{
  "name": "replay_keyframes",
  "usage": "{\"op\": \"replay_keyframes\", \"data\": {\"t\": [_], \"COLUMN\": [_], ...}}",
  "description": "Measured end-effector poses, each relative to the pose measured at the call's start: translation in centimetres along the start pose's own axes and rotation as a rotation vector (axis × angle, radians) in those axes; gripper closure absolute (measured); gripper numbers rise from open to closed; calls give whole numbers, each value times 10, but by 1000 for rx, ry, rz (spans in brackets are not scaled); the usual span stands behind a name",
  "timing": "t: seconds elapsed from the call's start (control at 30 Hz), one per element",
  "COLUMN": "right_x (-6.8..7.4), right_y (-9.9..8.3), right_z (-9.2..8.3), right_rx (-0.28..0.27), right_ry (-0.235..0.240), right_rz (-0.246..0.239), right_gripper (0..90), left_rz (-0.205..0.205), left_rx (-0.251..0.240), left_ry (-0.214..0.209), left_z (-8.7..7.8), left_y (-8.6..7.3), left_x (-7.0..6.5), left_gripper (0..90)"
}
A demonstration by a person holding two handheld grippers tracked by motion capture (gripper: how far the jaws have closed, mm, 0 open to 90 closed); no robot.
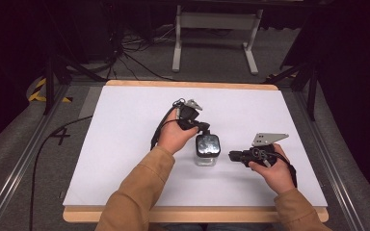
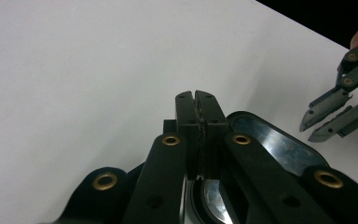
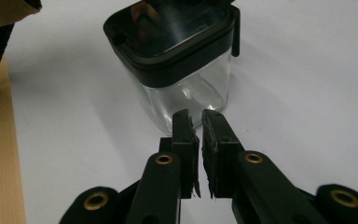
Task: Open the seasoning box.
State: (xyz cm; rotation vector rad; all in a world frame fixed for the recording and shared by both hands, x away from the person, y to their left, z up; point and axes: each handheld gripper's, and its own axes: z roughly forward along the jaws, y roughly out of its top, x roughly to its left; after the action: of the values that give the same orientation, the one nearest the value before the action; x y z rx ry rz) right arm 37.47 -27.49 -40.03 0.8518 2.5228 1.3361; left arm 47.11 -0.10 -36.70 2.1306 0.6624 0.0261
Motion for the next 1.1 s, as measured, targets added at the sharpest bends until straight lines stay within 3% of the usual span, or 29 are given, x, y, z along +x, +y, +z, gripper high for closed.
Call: {"op": "replay_keyframes", "data": {"t": [0.47, 0.83, 1.03, 1.1], "right_x": [16, 22, 22, 22], "right_y": [12, 16, 18, 18], "right_z": [6, 16, 17, 18], "right_rx": [-47, -30, -42, -43], "right_ry": [52, 75, 74, 74], "right_rz": [-46, -55, -54, -60], "right_gripper": [898, 900, 900, 900], "left_rz": [-16, -32, -17, -18], "left_rx": [-18, -35, -32, -29], "left_ry": [-6, -4, 21, 36], "left_z": [0, 1, -1, -2], "left_y": [-2, -4, -5, -5], "left_x": [1, 1, -1, -3], "left_gripper": [895, 895, 894, 855]}}
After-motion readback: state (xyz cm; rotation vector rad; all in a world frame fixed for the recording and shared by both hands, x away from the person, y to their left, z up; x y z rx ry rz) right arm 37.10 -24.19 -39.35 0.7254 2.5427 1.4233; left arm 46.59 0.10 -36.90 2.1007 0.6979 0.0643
